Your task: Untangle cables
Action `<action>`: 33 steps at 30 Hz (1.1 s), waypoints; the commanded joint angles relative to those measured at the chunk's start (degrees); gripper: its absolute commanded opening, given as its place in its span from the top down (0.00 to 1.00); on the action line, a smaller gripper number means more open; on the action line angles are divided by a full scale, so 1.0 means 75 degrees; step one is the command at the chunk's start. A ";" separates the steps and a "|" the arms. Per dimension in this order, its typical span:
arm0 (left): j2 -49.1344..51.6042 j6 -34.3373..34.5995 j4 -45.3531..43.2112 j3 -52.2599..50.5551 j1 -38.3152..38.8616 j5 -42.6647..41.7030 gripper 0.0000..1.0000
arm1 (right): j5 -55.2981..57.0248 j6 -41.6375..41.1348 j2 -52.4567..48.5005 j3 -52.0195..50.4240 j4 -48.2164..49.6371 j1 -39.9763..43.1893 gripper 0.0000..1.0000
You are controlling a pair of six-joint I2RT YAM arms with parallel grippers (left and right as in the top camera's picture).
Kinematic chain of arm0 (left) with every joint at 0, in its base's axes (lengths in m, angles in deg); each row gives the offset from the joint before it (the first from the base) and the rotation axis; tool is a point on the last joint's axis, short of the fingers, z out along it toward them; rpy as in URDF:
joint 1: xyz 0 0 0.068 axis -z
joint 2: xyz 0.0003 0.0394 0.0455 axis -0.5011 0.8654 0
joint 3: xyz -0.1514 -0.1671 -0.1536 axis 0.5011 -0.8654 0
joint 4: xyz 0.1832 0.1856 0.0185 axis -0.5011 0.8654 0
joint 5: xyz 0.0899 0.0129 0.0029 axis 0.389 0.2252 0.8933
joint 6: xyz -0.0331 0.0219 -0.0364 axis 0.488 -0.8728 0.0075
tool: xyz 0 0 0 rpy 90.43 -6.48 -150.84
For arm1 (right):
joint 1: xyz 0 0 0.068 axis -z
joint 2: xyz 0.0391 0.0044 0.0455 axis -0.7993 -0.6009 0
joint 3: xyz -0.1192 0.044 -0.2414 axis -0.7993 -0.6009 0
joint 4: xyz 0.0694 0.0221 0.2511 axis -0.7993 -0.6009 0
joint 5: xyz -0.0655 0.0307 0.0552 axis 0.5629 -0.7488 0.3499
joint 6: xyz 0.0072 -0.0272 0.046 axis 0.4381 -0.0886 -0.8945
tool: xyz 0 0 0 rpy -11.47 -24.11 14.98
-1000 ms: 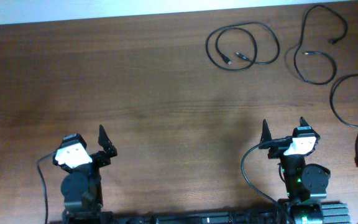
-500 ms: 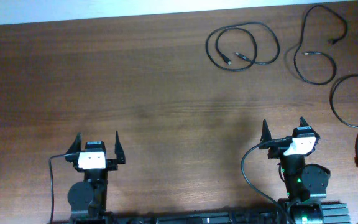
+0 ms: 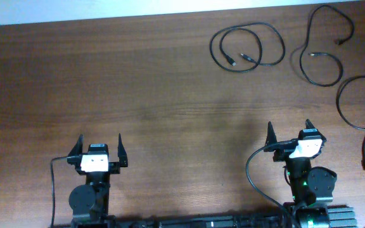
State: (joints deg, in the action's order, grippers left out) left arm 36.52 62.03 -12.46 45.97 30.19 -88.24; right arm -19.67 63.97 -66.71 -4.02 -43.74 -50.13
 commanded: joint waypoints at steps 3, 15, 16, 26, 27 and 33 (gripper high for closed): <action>-0.0076 -0.0122 0.0000 -0.0044 -0.0041 -0.0079 0.01 | 0.0038 -0.0006 0.0050 -0.0041 -0.0032 -0.0041 0.02; -0.0073 0.0833 0.0006 -0.0044 -0.0038 0.0058 0.01 | 0.0041 -0.0006 0.0050 -0.0041 -0.0032 -0.0041 0.01; -0.0073 0.0833 0.0006 -0.0044 -0.0038 0.0058 0.01 | 0.0041 -0.0006 0.0050 -0.0041 -0.0032 -0.0041 0.01; -0.0073 0.0833 0.0006 -0.0044 -0.0041 0.0058 0.01 | 0.0041 -0.0006 0.0050 -0.0041 -0.0032 -0.0041 0.02; -0.0073 0.0833 0.0006 -0.0044 -0.0041 0.0058 0.01 | 0.0041 -0.0006 0.0050 -0.0041 -0.0032 -0.0041 0.01; -0.0073 0.0833 0.0006 -0.0044 -0.0038 0.0058 0.01 | 0.0038 -0.0006 0.0017 -0.0041 -0.0032 -0.0041 0.01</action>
State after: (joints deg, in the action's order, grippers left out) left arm 36.52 67.52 -12.48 45.97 30.19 -88.02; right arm -19.67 63.95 -66.71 -4.02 -43.71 -50.13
